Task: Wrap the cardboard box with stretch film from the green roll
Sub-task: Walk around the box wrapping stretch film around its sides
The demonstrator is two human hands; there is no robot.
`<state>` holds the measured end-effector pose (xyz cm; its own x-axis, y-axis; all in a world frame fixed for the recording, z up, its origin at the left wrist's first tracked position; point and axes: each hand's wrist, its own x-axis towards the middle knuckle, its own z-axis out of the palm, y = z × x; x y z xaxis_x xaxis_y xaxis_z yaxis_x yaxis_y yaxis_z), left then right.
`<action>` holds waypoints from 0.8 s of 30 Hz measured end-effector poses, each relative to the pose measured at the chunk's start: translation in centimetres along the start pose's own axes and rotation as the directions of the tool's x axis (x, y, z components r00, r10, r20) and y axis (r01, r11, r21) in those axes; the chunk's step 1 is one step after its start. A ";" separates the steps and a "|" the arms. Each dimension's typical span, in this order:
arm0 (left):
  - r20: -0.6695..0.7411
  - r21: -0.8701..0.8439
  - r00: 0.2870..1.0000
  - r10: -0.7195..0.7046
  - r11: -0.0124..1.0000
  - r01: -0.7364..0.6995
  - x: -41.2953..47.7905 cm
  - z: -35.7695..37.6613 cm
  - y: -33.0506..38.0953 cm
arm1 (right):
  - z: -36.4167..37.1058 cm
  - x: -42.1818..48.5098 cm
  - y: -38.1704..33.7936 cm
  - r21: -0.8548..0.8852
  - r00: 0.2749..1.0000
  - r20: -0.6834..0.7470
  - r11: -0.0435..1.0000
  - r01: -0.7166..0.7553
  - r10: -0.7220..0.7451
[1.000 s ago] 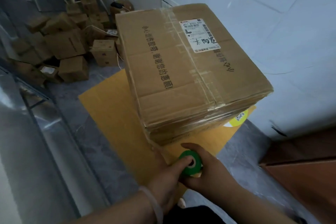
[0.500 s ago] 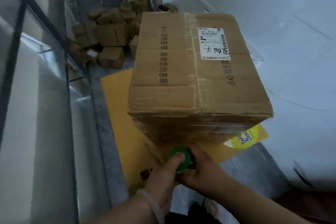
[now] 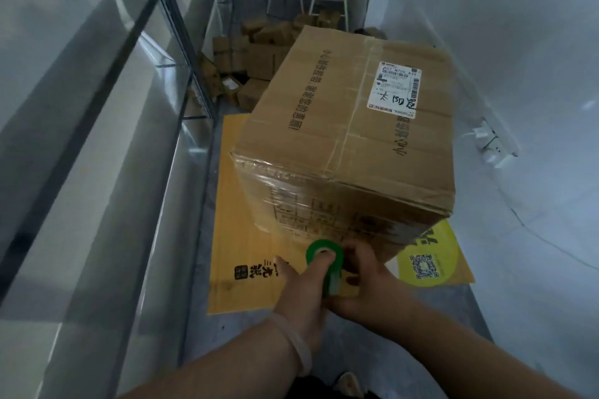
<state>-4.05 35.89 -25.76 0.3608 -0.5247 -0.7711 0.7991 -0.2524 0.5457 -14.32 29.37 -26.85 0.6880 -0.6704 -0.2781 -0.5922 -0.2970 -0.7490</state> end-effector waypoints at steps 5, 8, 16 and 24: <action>0.070 0.130 0.995 -0.075 0.989 0.065 -0.1 1.2 -0.6 | -1.2 -0.8 0.7 -0.006 0.995 -0.097 1.000 -0.018 0.017; 0.114 0.214 0.992 -0.062 0.976 0.036 0.7 1.8 -1.0 | -1.7 -1.4 0.7 0.019 0.991 -0.131 0.999 -0.032 0.034; 0.168 0.251 0.984 -0.067 0.968 0.023 1.9 2.2 -1.5 | -3.1 -1.6 0.8 -0.054 0.977 -0.210 0.997 -0.048 0.036; 0.108 0.192 0.992 -0.068 0.980 0.046 2.0 3.5 -2.3 | -5.4 -0.1 3.2 -0.144 0.991 -0.006 0.980 0.135 -0.137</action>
<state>-6.88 32.62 -27.40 0.2518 -0.5911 -0.7663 0.7076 -0.4277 0.5624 -18.59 24.78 -25.98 0.7601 -0.6273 -0.1693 -0.5483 -0.4794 -0.6852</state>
